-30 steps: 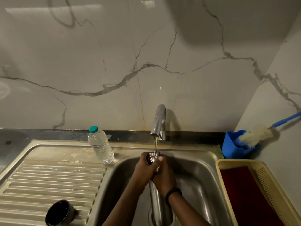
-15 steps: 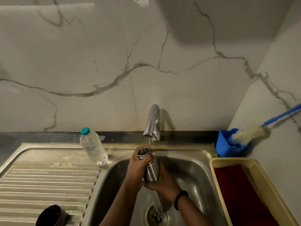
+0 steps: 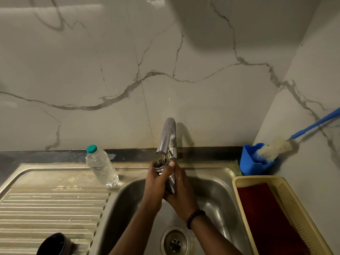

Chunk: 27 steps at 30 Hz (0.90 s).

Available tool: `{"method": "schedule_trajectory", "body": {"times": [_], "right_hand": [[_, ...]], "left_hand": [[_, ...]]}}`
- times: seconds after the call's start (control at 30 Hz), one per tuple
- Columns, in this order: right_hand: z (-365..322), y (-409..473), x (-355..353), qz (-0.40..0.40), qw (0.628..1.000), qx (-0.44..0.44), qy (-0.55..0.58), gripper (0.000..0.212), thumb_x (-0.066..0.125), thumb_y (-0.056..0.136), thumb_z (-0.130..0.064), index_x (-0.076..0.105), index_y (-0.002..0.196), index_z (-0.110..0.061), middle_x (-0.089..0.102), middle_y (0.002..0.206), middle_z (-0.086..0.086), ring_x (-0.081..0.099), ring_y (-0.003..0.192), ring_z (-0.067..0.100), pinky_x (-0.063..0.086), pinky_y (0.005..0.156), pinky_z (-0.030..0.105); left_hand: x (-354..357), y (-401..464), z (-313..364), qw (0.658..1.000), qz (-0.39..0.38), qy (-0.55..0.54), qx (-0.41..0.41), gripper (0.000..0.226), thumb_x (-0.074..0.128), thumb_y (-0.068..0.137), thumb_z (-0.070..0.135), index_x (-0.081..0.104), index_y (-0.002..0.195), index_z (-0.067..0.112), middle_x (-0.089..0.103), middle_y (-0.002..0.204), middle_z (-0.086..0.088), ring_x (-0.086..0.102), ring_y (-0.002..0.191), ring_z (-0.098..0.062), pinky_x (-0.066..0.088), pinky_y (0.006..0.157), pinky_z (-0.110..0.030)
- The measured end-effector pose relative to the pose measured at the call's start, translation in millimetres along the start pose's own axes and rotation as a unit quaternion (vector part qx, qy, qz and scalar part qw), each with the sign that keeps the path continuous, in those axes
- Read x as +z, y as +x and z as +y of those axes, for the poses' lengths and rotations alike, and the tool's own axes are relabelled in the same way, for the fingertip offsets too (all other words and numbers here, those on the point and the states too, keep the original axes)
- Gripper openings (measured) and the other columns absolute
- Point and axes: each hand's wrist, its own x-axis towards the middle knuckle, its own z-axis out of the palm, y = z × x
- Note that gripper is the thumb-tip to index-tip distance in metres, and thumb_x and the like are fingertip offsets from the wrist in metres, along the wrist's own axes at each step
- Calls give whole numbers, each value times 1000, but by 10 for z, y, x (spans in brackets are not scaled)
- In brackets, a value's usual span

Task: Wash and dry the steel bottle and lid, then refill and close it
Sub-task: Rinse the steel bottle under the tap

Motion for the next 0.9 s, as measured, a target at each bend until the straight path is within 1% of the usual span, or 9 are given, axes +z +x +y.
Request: {"method": "schedule_trajectory", "body": {"times": [0.13,0.23,0.37,0.43,0.53,0.6,0.73,0.83,0.9], "right_hand": [[238,-174,-94,-57,996,61,-40,81,80,62,-57,36,128,-43,49,123,-19,55,109,3,55,85,26],[291,-239,-139,-75,991,107,-21,84,79,48,-70,45,118,-40,54,114,-19,56,100,1,55,81,26],[187,-169,-291,-137,975,169,47,57,70,70,-67,51,113,-35,57,107,-15,56,96,2,52,82,23],[176,-145,-368,-99,963,220,124,56,55,71,-75,59,103,-29,60,98,-8,58,89,7,54,84,31],[160,-172,-363,-47,882,351,312,56,48,79,-76,51,110,-30,59,108,3,64,97,24,58,83,44],[116,-188,-309,-52,851,368,371,60,51,83,-70,50,119,-22,65,108,14,70,87,27,60,74,42],[-9,-122,-223,27,885,284,368,69,69,72,-63,51,123,-20,64,112,15,67,67,21,56,57,30],[-147,-82,-216,20,934,196,297,54,72,76,-54,46,117,-30,57,116,6,66,84,20,55,62,26],[-235,-66,-205,22,964,153,217,51,75,80,-42,43,119,-36,48,117,-9,56,99,9,50,68,18]], "left_hand": [[-190,40,16,989,77,-123,-40,50,67,82,38,53,126,21,61,117,-13,63,106,-32,54,87,-45],[-369,88,-116,971,130,-188,-70,64,67,85,37,45,139,12,57,125,-20,60,111,-36,54,82,-44],[-548,103,-254,941,186,-264,-106,70,70,85,42,44,141,10,58,130,-23,61,114,-38,53,94,-51],[-610,113,-284,918,219,-308,-121,70,72,82,45,46,140,17,61,130,-19,62,115,-36,47,103,-55],[-630,114,-308,897,252,-344,-120,79,75,72,50,47,141,24,62,131,-16,62,117,-33,45,106,-56],[-581,126,-296,890,266,-350,-123,85,74,68,52,46,142,22,62,132,-15,62,117,-30,45,107,-53],[-414,123,-301,873,303,-350,-156,84,67,84,53,33,150,13,52,142,-17,55,121,-31,45,106,-49],[-91,-76,-285,903,190,-327,-205,85,64,83,54,39,144,1,53,137,-27,56,122,-42,45,106,-53],[111,-180,-246,900,145,-339,-234,77,63,85,51,47,136,-4,59,126,-28,61,114,-39,47,105,-50]]}}
